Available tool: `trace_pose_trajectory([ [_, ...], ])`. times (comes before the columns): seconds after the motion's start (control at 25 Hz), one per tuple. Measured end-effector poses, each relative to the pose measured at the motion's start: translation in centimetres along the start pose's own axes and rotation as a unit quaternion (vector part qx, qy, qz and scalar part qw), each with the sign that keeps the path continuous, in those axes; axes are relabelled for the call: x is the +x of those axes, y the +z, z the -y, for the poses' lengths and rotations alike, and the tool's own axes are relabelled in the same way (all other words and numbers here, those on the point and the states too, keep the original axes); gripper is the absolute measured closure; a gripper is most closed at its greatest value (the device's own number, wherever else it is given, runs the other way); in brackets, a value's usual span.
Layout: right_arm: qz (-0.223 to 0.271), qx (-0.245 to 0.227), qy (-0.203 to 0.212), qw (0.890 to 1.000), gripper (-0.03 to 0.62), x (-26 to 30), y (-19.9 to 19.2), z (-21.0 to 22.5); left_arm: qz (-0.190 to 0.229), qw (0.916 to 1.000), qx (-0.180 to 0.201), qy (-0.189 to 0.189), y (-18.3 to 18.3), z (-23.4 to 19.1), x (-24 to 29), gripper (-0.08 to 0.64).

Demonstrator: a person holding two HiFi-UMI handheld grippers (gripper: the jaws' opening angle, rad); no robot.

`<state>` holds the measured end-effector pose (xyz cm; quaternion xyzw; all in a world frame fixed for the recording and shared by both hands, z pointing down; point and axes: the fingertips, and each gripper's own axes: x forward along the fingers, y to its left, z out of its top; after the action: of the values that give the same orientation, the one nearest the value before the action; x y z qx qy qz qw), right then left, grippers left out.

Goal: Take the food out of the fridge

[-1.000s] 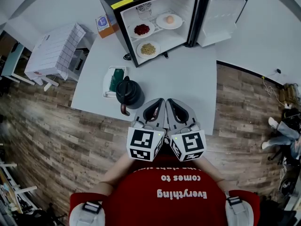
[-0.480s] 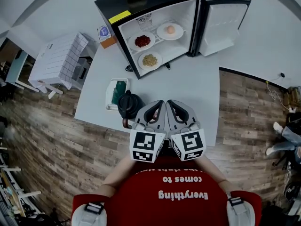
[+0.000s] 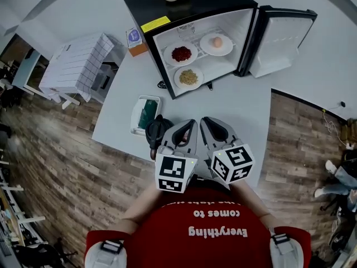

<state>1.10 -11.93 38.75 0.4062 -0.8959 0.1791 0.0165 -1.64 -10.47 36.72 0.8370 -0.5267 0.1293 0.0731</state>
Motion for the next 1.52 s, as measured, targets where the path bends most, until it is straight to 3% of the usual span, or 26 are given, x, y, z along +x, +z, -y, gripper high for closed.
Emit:
trace_pose_trajectory([
  [0.24, -0.026, 0.079, 0.035, 0.996, 0.575, 3.7, -0.6, 1.0, -0.002, 0.9999, -0.009, 0.014, -0.6, -2.2, 1.3, 0.558],
  [0.4, -0.037, 0.155, 0.044, 0.986, 0.575, 6.3, -0.6, 2.9, -0.008, 0.9996, -0.019, 0.018, -0.9, -3.6, 2.6, 0.557],
  [0.52, -0.053, 0.234, 0.056, 0.969, 0.569, 8.5, -1.8, 4.5, -0.014, 0.9993, -0.027, 0.021, -1.2, -4.6, 3.7, 0.558],
  [0.64, -0.069, 0.317, 0.071, 0.943, 0.526, 10.4, -3.0, 5.5, -0.017, 0.9992, -0.034, 0.015, -1.7, -5.2, 4.8, 0.558],
  [0.8, -0.079, 0.39, 0.08, 0.914, 0.509, 12.9, -4.0, 6.9, -0.02, 0.9984, -0.054, 0.003, -2.4, -5.7, 5.8, 0.558],
  [1.12, -0.068, 0.447, 0.09, 0.887, 0.468, 17.9, -2.4, 9.9, -0.023, 0.9973, -0.07, -0.002, -3.2, -6.0, 6.7, 0.558],
  [1.4, -0.061, 0.431, 0.073, 0.898, 0.465, 21.4, -1.0, 12.0, -0.031, 0.9968, -0.073, -0.007, -4.3, -6.2, 7.3, 0.558],
  [1.52, -0.059, 0.433, 0.067, 0.897, 0.465, 22.4, -0.8, 12.6, -0.035, 0.9964, -0.076, -0.007, -4.5, -6.4, 7.5, 0.558],
])
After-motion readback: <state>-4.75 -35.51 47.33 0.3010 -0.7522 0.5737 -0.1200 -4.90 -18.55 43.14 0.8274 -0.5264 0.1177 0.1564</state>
